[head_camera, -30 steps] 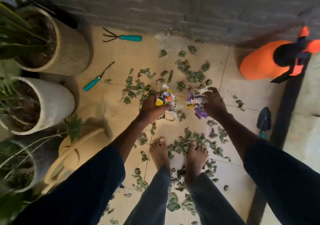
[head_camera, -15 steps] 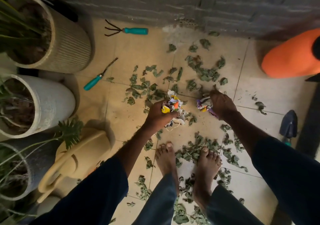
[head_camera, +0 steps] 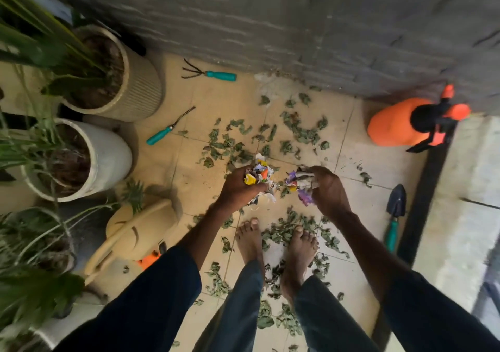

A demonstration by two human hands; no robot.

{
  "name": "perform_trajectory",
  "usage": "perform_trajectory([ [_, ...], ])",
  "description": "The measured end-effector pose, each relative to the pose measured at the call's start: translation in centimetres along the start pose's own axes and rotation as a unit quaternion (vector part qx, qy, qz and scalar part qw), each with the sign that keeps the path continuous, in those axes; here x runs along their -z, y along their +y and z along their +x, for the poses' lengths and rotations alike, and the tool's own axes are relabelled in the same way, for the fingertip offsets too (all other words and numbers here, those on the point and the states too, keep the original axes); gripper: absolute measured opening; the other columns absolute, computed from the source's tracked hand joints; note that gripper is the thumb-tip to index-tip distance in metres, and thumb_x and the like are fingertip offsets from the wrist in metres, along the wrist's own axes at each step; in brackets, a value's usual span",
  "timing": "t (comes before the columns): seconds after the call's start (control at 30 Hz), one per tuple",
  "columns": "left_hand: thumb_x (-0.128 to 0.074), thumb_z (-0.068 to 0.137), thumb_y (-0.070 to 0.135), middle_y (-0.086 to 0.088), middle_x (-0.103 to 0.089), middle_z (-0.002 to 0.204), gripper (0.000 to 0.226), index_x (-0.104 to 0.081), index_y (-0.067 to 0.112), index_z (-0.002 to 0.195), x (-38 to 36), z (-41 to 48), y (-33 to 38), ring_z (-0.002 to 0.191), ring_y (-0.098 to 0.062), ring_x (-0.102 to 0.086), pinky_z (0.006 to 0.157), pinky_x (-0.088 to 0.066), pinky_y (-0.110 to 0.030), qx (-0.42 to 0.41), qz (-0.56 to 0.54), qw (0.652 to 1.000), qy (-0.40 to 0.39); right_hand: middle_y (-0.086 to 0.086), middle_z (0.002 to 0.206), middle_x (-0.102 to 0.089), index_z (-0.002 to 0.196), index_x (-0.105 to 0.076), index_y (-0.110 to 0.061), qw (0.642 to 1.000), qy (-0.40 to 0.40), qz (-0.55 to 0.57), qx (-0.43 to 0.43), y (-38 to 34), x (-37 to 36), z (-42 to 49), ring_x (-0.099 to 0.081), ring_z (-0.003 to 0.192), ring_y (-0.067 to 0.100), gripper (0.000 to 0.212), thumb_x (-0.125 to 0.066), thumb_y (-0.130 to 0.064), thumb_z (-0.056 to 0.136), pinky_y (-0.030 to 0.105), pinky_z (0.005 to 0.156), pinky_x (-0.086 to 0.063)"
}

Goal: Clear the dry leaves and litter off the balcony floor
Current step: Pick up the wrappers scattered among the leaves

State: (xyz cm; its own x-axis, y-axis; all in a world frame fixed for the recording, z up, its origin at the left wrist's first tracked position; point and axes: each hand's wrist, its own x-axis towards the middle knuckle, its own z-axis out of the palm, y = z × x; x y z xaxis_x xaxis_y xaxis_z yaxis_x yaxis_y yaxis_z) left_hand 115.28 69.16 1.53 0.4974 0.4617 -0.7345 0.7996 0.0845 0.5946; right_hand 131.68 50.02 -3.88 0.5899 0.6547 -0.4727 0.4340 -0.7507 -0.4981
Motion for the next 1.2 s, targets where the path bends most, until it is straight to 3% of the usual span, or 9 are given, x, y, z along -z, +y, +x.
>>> perform_trajectory([
  [0.13,-0.082,0.071,0.035,0.008,-0.078,0.092,0.031,-0.077,0.025,0.100,2.5,-5.1,2.6,0.089,-0.012,-0.072,0.078,-0.053,-0.027,0.016,0.002,1.000,0.018,0.013,0.118,-0.070,0.122,-0.069,-0.007,0.998,0.016,0.066,-0.019,-5.9,4.4,-3.5,-0.069,0.088,0.017,0.056,-0.056,0.023,0.076,0.003,0.061,-0.045],
  [0.3,-0.080,0.069,0.040,0.011,-0.077,0.092,0.040,-0.077,0.025,0.106,6.4,-12.9,4.7,0.089,-0.009,-0.071,0.074,-0.051,-0.025,0.035,-0.004,0.999,0.025,0.005,0.104,-0.074,0.112,-0.070,-0.013,0.992,0.005,0.110,-0.061,-12.9,8.4,-7.5,-0.072,0.081,0.016,0.045,-0.059,0.016,0.079,0.028,0.056,-0.059],
  [0.43,-0.084,0.075,0.032,0.008,-0.076,0.092,0.031,-0.076,0.025,0.105,9.6,-19.1,5.7,0.086,-0.010,-0.069,0.067,-0.048,-0.020,0.058,-0.003,0.998,0.022,0.009,0.103,-0.073,0.113,-0.072,-0.004,0.993,0.021,0.101,-0.064,-19.3,11.8,-11.6,-0.064,0.072,0.013,0.043,-0.056,0.018,0.079,0.006,0.050,-0.044],
  [0.6,-0.081,0.076,0.030,-0.002,-0.076,0.086,0.027,-0.075,0.017,0.098,13.6,-28.6,6.9,0.072,-0.009,-0.066,0.068,-0.051,-0.030,0.078,-0.001,0.996,0.039,0.015,0.105,-0.073,0.115,-0.069,0.001,0.985,-0.005,0.150,-0.088,-26.9,15.9,-18.1,-0.063,0.065,0.008,0.033,-0.054,0.014,0.089,0.007,0.045,-0.044],
  [0.77,-0.084,0.069,0.034,0.003,-0.075,0.072,0.019,-0.073,0.025,0.081,15.3,-36.5,6.5,0.066,-0.011,-0.070,0.070,-0.058,-0.035,0.131,-0.050,0.986,0.092,0.002,0.100,-0.066,0.120,-0.067,-0.004,0.958,-0.014,0.264,-0.110,-33.0,19.4,-23.9,-0.057,0.049,-0.011,0.039,-0.052,0.016,0.090,0.009,0.038,-0.040],
  [0.9,-0.082,0.065,0.039,0.004,-0.074,0.067,0.023,-0.070,0.026,0.079,14.9,-41.1,6.1,0.060,-0.015,-0.072,0.062,-0.062,-0.041,0.173,-0.087,0.974,0.118,0.016,0.106,-0.069,0.123,-0.064,0.002,0.969,-0.055,0.220,-0.099,-34.8,20.6,-26.6,-0.062,0.056,-0.008,0.032,-0.057,0.008,0.093,0.011,0.043,-0.044],
  [1.0,-0.080,0.069,0.038,0.003,-0.074,0.066,0.023,-0.071,0.023,0.084,14.8,-44.6,6.6,0.057,-0.013,-0.071,0.060,-0.061,-0.040,0.175,-0.096,0.970,0.139,0.015,0.105,-0.070,0.122,-0.064,0.000,0.978,-0.097,0.171,-0.073,-36.0,22.2,-28.2,-0.073,0.091,0.022,0.028,-0.065,-0.003,0.094,0.023,0.060,-0.056],
  [1.1,-0.080,0.073,0.035,0.002,-0.074,0.069,0.018,-0.069,0.026,0.085,15.2,-48.7,7.2,0.058,-0.013,-0.071,0.057,-0.060,-0.033,0.186,-0.112,0.963,0.162,0.009,0.076,-0.069,0.093,-0.072,0.004,0.987,-0.096,0.130,0.008,-37.5,23.8,-29.5,-0.064,0.060,0.014,0.012,-0.074,-0.007,0.090,0.004,0.051,-0.043],
  [1.2,-0.081,0.072,0.036,0.005,-0.076,0.074,0.022,-0.071,0.027,0.089,15.3,-52.5,7.3,0.059,-0.004,-0.070,0.060,-0.058,-0.029,0.172,-0.162,0.949,0.208,0.013,0.079,-0.067,0.090,-0.071,0.006,0.990,-0.127,0.059,0.033,-38.6,24.5,-30.3,-0.055,0.066,0.020,0.017,-0.076,-0.010,0.088,0.004,0.053,-0.041],
])
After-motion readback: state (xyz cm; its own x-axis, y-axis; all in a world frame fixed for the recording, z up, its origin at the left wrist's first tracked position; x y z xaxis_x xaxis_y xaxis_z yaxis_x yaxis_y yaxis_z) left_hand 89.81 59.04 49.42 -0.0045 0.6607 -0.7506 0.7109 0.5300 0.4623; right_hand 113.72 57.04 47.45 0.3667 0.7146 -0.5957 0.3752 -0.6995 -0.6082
